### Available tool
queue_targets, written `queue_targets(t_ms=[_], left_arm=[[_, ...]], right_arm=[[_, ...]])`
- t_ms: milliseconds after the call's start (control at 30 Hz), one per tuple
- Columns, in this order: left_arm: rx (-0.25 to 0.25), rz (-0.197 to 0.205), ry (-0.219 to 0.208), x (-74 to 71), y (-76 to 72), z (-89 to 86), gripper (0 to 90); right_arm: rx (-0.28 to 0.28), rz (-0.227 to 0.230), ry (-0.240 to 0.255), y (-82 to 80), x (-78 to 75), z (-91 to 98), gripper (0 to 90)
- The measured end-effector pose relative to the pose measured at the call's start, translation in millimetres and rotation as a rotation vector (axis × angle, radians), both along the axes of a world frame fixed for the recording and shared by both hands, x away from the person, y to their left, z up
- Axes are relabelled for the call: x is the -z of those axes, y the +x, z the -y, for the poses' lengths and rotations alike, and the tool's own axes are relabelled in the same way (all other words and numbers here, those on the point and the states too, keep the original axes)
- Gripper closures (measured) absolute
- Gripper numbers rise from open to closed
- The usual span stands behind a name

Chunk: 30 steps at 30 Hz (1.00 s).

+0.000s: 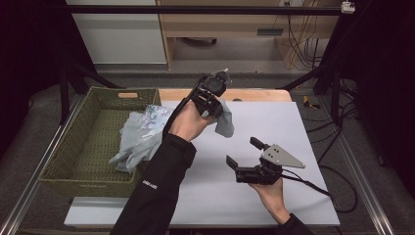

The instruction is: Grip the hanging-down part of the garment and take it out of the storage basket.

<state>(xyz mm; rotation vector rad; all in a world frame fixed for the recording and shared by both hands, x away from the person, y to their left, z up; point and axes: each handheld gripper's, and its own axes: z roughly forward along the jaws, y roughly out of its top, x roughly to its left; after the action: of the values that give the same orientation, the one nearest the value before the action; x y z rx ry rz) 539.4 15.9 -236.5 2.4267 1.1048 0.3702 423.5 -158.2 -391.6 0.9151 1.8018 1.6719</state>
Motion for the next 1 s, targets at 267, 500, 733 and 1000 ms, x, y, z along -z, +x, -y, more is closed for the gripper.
queue_targets(t_ms=[267, 500, 733, 1000], left_arm=[[-0.005, 0.002, 0.003, -3.2, -0.6, -1.4, 80.7], [-0.006, 0.004, 0.004, -5.2, -2.2, -2.5, 80.6], [-0.002, 0.006, 0.009, -6.1, -2.8, -4.7, 80.7], [-0.005, 0.008, 0.018, -7.8, -2.9, -4.0, 80.7]], right_arm=[[-0.03, -0.009, -0.025, 6.1, 2.8, -23.3, 0.5], [-0.073, -0.011, -0.033, 14.0, 5.6, -46.4, 0.6], [-0.107, -0.025, -0.029, 20.7, 7.6, -70.1, 1.5], [-0.112, -0.038, -0.02, 33.2, 11.6, -87.5, 2.3]])
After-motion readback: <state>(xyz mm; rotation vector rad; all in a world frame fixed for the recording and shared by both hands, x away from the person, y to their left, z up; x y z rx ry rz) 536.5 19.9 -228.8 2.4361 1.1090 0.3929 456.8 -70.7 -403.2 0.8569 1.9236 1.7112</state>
